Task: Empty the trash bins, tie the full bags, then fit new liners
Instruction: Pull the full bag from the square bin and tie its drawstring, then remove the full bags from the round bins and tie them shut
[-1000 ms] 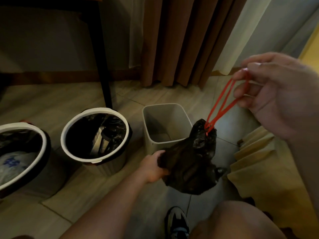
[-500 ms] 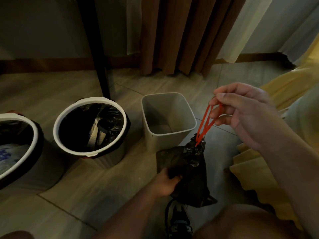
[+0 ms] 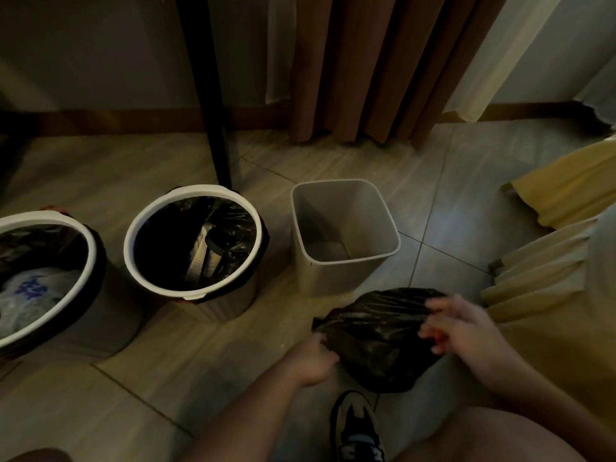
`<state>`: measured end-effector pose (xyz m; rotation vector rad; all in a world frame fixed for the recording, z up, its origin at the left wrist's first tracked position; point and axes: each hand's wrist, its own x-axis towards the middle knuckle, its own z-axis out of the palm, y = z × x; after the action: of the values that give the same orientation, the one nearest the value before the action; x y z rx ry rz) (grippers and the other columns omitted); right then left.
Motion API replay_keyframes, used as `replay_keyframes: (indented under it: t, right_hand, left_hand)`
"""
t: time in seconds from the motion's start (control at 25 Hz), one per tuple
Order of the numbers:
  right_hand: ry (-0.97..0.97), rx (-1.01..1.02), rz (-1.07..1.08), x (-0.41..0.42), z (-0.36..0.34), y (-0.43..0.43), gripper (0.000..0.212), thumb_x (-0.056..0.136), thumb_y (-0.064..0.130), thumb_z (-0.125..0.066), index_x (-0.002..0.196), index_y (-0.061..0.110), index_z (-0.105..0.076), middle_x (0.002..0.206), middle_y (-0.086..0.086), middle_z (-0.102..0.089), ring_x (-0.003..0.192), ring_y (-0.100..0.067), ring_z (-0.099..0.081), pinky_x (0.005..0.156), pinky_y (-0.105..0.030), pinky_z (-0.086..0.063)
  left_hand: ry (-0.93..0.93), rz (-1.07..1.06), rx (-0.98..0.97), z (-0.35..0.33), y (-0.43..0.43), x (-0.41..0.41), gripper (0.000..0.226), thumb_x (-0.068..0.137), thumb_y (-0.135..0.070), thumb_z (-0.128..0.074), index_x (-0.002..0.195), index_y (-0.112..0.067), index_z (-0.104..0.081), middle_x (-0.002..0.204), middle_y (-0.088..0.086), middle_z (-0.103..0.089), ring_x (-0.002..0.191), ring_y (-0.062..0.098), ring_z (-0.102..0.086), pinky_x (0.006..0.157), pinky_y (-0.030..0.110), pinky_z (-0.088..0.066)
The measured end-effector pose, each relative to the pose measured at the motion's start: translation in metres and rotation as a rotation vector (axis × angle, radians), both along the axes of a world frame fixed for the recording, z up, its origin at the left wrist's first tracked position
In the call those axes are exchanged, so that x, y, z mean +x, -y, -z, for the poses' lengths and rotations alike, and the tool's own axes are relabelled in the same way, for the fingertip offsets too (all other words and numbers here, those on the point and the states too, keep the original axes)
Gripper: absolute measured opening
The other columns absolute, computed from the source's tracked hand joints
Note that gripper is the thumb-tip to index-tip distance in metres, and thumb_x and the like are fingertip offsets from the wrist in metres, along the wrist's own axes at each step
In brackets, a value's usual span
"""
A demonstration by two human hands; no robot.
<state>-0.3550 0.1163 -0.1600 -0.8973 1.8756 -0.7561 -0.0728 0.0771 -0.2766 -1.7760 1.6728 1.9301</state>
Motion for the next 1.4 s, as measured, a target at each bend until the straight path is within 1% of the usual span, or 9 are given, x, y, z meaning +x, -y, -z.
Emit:
replay_keyframes:
  t: [0.12, 0.24, 0.36, 0.48, 0.64, 0.88, 1.04, 1.28, 1.4]
  right_hand:
    - [-0.246, 0.108, -0.136, -0.006, 0.056, -0.019, 0.017, 0.096, 0.005, -0.072, 0.104, 0.021, -0.073, 0.086, 0.002, -0.079, 0.093, -0.021, -0.076, 0.085, -0.038, -0.062]
    - [-0.731, 0.097, -0.631, 0.002, 0.051, -0.010, 0.012, 0.105, 0.034, -0.059, 0.114, 0.035, -0.066, 0.083, 0.016, -0.070, 0.078, -0.004, -0.069, 0.066, -0.015, -0.053]
    - [-1.259, 0.077, -1.048, 0.017, 0.015, 0.018, 0.031, 0.107, 0.045, -0.036, 0.131, 0.033, -0.052, 0.069, 0.009, -0.056, 0.058, -0.009, -0.056, 0.051, -0.029, -0.049]
    - [-1.451, -0.021, -1.152, 0.045, -0.027, 0.050, 0.026, 0.106, 0.046, -0.039, 0.121, 0.029, -0.050, 0.063, 0.004, -0.052, 0.049, -0.009, -0.052, 0.044, -0.029, -0.044]
    - [-1.301, -0.137, -1.126, 0.103, -0.071, 0.097, 0.028, 0.101, 0.057, -0.035, 0.099, 0.038, -0.055, 0.064, 0.010, -0.052, 0.052, 0.000, -0.050, 0.046, -0.021, -0.040]
    - [-0.867, 0.021, -1.213, 0.199, -0.094, 0.151, 0.022, 0.101, 0.048, -0.056, 0.122, 0.042, -0.063, 0.093, 0.016, -0.063, 0.087, -0.004, -0.063, 0.077, -0.033, -0.056]
    - [-1.008, 0.015, -1.419, 0.249, -0.111, 0.168, 0.023, 0.099, 0.045, -0.061, 0.119, 0.033, -0.067, 0.093, 0.015, -0.061, 0.085, -0.009, -0.062, 0.073, -0.032, -0.050]
    - [-0.267, 0.110, -0.930, 0.323, -0.086, 0.192, 0.016, 0.090, 0.018, -0.083, 0.103, 0.018, -0.075, 0.098, -0.012, -0.077, 0.078, -0.019, -0.074, 0.067, -0.035, -0.065]
    - [-0.458, -0.029, -1.114, 0.356, -0.034, 0.173, 0.036, 0.081, 0.042, -0.086, 0.107, 0.019, -0.076, 0.097, -0.005, -0.077, 0.083, -0.017, -0.072, 0.077, -0.040, -0.063]
  left_hand:
    - [-0.003, -0.045, -0.027, 0.004, 0.005, 0.012, 0.063, 0.094, -0.049, -0.065, 0.151, -0.028, -0.052, 0.146, 0.003, -0.061, 0.112, 0.016, -0.061, 0.095, 0.032, -0.052]
    - [0.035, -0.073, -0.005, 0.006, 0.010, 0.019, 0.071, 0.090, -0.050, -0.066, 0.154, -0.029, -0.047, 0.140, 0.006, -0.064, 0.119, 0.026, -0.066, 0.092, 0.034, -0.053]
    - [0.047, -0.084, -0.020, -0.004, 0.018, 0.022, 0.064, 0.092, -0.045, -0.067, 0.151, -0.028, -0.051, 0.123, 0.000, -0.067, 0.109, 0.022, -0.068, 0.088, 0.034, -0.055]
    - [0.012, -0.084, -0.092, -0.031, 0.027, 0.025, 0.052, 0.095, -0.041, -0.068, 0.144, -0.025, -0.057, 0.111, -0.007, -0.062, 0.099, 0.011, -0.065, 0.083, 0.029, -0.055]
    - [-0.001, -0.163, -0.388, -0.082, 0.043, 0.050, 0.031, 0.096, -0.036, -0.071, 0.126, -0.029, -0.071, 0.114, -0.008, -0.073, 0.100, 0.010, -0.068, 0.084, 0.023, -0.051]
    - [0.079, -0.410, -0.737, -0.140, 0.064, 0.146, 0.019, 0.094, -0.030, -0.071, 0.112, -0.029, -0.074, 0.092, -0.015, -0.070, 0.088, 0.007, -0.067, 0.081, 0.023, -0.048]
    - [0.162, -0.546, -0.713, -0.144, 0.065, 0.217, 0.010, 0.095, -0.031, -0.071, 0.104, -0.029, -0.072, 0.092, -0.014, -0.068, 0.091, 0.010, -0.066, 0.079, 0.023, -0.044]
    - [0.269, -0.777, -0.540, -0.102, 0.060, 0.259, 0.013, 0.091, -0.033, -0.077, 0.093, -0.029, -0.065, 0.081, -0.015, -0.063, 0.088, 0.017, -0.062, 0.076, 0.026, -0.040]
    - [0.246, -0.922, -0.495, -0.075, 0.062, 0.256, 0.022, 0.088, -0.030, -0.080, 0.087, -0.029, -0.058, 0.080, -0.017, -0.061, 0.082, 0.012, -0.058, 0.068, 0.028, -0.038]
